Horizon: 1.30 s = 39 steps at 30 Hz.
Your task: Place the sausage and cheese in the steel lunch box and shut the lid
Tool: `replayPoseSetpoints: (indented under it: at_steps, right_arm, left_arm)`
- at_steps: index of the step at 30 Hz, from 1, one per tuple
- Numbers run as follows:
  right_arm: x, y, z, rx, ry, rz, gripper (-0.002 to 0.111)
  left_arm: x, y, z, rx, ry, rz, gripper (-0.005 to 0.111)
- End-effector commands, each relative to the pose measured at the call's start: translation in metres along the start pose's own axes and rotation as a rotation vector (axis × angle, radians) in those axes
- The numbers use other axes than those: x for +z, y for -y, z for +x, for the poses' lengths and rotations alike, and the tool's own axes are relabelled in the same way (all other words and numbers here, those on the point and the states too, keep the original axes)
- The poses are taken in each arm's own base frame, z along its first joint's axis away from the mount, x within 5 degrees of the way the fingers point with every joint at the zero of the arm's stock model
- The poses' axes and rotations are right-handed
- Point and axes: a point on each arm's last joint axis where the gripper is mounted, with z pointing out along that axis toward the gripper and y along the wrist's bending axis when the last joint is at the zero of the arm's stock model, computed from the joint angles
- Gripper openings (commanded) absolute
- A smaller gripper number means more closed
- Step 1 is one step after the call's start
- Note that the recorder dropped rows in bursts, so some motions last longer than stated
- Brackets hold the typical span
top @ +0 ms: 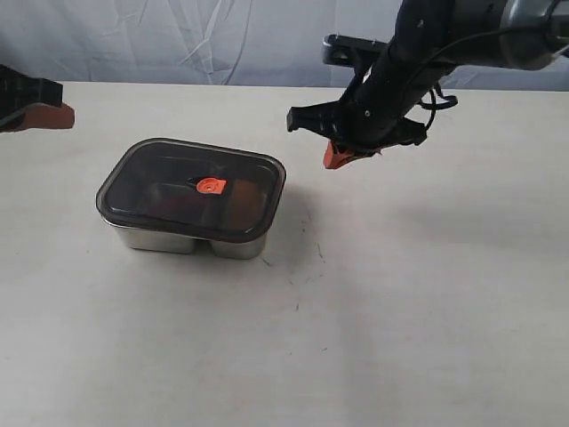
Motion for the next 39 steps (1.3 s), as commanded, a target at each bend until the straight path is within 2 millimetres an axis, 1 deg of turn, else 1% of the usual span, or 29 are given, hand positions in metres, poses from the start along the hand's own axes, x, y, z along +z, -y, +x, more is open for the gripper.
replayPoseSetpoints:
  at_steps: [1, 4, 7, 12, 14, 22, 26, 35, 39]
  right_arm:
    - [0.017, -0.008, 0.006, -0.025, -0.026, -0.013, -0.001]
    - [0.023, -0.013, 0.008, -0.021, -0.029, -0.025, -0.001]
    - [0.028, -0.016, 0.011, -0.023, -0.043, -0.030, -0.001]
    - [0.041, -0.017, 0.015, -0.015, -0.069, -0.031, -0.001]
    - [0.042, -0.017, 0.015, -0.011, -0.069, -0.036, -0.001]
    - [0.040, -0.021, 0.009, 0.010, -0.025, -0.068, -0.001]
    - [0.040, -0.024, 0.009, -0.009, -0.019, -0.094, -0.001]
    - [0.040, -0.026, 0.003, -0.005, 0.043, -0.116, -0.001]
    - [0.040, -0.025, 0.003, -0.011, 0.044, -0.111, -0.001]
  left_arm:
    - [0.018, -0.007, 0.004, -0.043, -0.034, 0.024, 0.000]
    - [0.026, -0.012, 0.007, -0.061, -0.059, 0.026, 0.000]
    - [0.031, -0.015, 0.008, -0.069, -0.064, 0.017, 0.000]
    - [0.030, -0.015, 0.007, -0.067, -0.057, 0.011, 0.000]
    - [0.030, -0.015, 0.007, -0.067, -0.057, 0.011, 0.000]
    - [0.030, -0.016, 0.006, -0.067, -0.048, 0.000, 0.000]
    - [0.030, -0.017, 0.006, -0.067, -0.046, -0.003, 0.000]
    - [0.030, -0.017, 0.006, -0.067, -0.046, -0.003, 0.000]
    - [0.030, -0.017, 0.006, -0.067, -0.047, -0.002, 0.000]
